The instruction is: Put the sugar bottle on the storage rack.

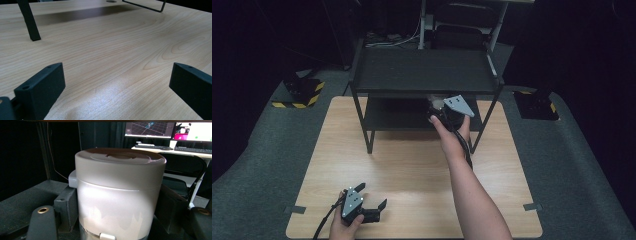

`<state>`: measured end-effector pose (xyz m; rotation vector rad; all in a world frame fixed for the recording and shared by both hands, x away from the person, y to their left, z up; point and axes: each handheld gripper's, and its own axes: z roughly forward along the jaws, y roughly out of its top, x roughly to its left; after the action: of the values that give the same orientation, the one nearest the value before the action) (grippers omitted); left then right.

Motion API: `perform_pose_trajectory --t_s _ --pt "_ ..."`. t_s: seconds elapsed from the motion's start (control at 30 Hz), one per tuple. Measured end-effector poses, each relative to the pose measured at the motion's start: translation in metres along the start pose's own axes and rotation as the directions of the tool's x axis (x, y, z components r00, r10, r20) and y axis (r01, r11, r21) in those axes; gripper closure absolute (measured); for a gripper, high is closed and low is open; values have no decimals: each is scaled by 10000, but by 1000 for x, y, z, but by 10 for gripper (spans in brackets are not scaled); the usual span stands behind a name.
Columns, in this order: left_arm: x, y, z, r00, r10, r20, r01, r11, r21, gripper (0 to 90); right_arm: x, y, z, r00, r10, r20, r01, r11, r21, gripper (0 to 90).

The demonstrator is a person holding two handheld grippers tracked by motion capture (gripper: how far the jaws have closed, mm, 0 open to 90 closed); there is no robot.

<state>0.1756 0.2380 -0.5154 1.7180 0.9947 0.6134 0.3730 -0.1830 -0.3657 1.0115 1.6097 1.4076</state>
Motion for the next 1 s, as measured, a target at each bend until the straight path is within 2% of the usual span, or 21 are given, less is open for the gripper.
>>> perform_pose_trajectory --t_s 0.37,0.57,0.6,0.63,0.67,0.73,1.0 --pt "0 0 0 10000 12 14 -12 10000 -1 5 -2 -2 -1 10000 -34 -73 34 10000 -81 291" --pt "0 0 0 10000 14 8 -14 10000 6 5 0 -2 -4 9994 -312 -143 311 9995 -96 159" --pt "0 0 0 10000 38 2 -38 10000 5 5 1 -2 -5 9990 -402 -201 399 9991 -159 104" --pt "0 0 0 10000 38 2 -38 10000 5 5 1 -2 -5 9990 -402 -201 399 9991 -159 104" --pt "0 0 0 10000 39 3 -39 10000 7 5 4 -4 -8 9992 -378 -140 374 9989 -280 33" --pt "0 0 0 10000 13 -2 -13 10000 -1 5 4 -5 -12 9994 -258 -213 249 9988 -427 3" --pt "0 1 0 10000 66 -26 -66 10000 30 5 -3 -13 -31 9983 -172 -565 140 9983 -572 2"
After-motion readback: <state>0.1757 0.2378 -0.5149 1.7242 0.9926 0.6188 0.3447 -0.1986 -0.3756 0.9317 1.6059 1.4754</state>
